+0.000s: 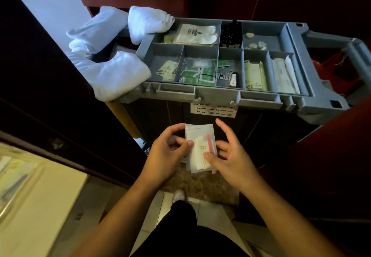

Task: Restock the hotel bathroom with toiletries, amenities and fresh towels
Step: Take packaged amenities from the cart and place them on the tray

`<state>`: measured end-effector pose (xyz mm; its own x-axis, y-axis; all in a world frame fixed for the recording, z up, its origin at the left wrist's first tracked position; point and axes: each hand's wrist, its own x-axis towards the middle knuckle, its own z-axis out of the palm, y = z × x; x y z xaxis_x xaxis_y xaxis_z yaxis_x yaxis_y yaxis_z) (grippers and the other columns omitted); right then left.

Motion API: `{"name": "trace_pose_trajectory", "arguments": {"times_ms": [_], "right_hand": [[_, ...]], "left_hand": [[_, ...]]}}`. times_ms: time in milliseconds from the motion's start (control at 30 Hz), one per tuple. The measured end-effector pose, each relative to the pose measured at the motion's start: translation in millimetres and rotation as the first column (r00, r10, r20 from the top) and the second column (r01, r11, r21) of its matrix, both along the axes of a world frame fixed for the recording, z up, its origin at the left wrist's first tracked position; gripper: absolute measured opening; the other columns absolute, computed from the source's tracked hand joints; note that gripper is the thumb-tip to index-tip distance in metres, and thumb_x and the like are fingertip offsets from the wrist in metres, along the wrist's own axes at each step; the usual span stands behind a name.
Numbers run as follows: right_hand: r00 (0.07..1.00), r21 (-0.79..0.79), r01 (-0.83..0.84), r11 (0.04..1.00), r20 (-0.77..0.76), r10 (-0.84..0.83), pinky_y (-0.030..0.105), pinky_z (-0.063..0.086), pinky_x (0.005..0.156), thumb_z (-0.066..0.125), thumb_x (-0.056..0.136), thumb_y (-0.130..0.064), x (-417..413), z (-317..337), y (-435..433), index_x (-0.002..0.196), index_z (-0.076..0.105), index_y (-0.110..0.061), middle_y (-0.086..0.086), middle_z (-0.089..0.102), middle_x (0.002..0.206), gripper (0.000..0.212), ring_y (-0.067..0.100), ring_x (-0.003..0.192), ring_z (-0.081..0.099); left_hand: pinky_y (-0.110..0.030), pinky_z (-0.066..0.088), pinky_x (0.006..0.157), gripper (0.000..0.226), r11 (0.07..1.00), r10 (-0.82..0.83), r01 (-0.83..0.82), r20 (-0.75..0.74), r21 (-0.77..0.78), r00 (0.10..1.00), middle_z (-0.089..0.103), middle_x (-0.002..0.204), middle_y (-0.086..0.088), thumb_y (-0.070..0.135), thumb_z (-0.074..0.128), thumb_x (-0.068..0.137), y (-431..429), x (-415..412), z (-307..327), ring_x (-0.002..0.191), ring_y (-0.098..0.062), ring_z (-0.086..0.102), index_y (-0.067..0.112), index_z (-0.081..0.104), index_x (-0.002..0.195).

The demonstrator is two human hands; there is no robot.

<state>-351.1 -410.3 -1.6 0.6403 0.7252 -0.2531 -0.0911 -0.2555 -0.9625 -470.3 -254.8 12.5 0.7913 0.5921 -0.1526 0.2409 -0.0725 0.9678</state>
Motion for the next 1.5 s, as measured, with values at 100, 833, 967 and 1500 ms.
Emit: {"name": "trace_pose_trajectory", "arguments": {"times_ms": [100, 833, 967, 1500], "right_hand": [[0.999, 0.011, -0.034, 0.999, 0.003, 0.034, 0.046, 0.064, 0.084, 0.077, 0.090, -0.013, -12.7, -1.5, 4.3, 0.151, 0.027, -0.061, -0.003, 0.068, 0.130, 0.092, 0.012, 0.112, 0.071], [0.932, -0.057, -0.345, 0.937, 0.097, 0.349, 0.037, 0.064, 0.083, 0.070, 0.096, -0.018, -161.3, 0.2, 150.1, 0.111, 0.071, -0.044, -0.012, 0.069, 0.120, 0.030, 0.006, 0.114, 0.067], [0.917, -0.076, -0.389, 0.918, 0.068, 0.394, 0.030, 0.063, 0.076, 0.069, 0.097, -0.016, -203.7, 0.7, 191.8, 0.112, 0.071, -0.040, -0.011, 0.069, 0.119, 0.028, 0.008, 0.111, 0.069], [0.814, -0.051, -0.570, 0.820, 0.102, 0.572, 0.014, 0.046, 0.054, 0.072, 0.095, -0.011, -350.3, -11.3, 338.3, 0.097, 0.076, -0.046, -0.015, 0.075, 0.102, 0.036, 0.000, 0.068, 0.066]], "left_hand": [[-0.024, 0.062, 0.079, 0.046, 0.999, 0.035, -0.035, -0.002, 0.008, 0.999, 0.077, 0.097, 0.005, 0.019, 0.071, 0.096, -0.1, -18.0, 0.7, 0.094, -0.006, 0.075, 0.035, 0.053, 0.135], [-0.014, 0.055, 0.077, 0.045, 0.920, 0.391, -0.391, -0.009, -0.010, 0.920, 0.078, 0.086, 0.002, 0.017, 0.071, 0.098, 99.6, -214.2, -8.0, 0.088, -0.003, 0.074, 0.035, 0.052, 0.135], [-0.021, 0.058, 0.077, 0.042, 0.898, 0.438, -0.439, -0.022, -0.042, 0.899, 0.077, 0.084, 0.000, 0.018, 0.071, 0.098, 131.4, -260.7, -10.7, 0.086, -0.005, 0.074, 0.033, 0.056, 0.134], [-0.042, 0.060, 0.088, 0.040, 0.805, 0.584, -0.586, -0.049, -0.092, 0.810, 0.076, 0.099, -0.005, 0.024, 0.081, 0.089, 232.7, -429.6, -28.7, 0.088, -0.026, 0.072, 0.043, 0.063, 0.119]]}}
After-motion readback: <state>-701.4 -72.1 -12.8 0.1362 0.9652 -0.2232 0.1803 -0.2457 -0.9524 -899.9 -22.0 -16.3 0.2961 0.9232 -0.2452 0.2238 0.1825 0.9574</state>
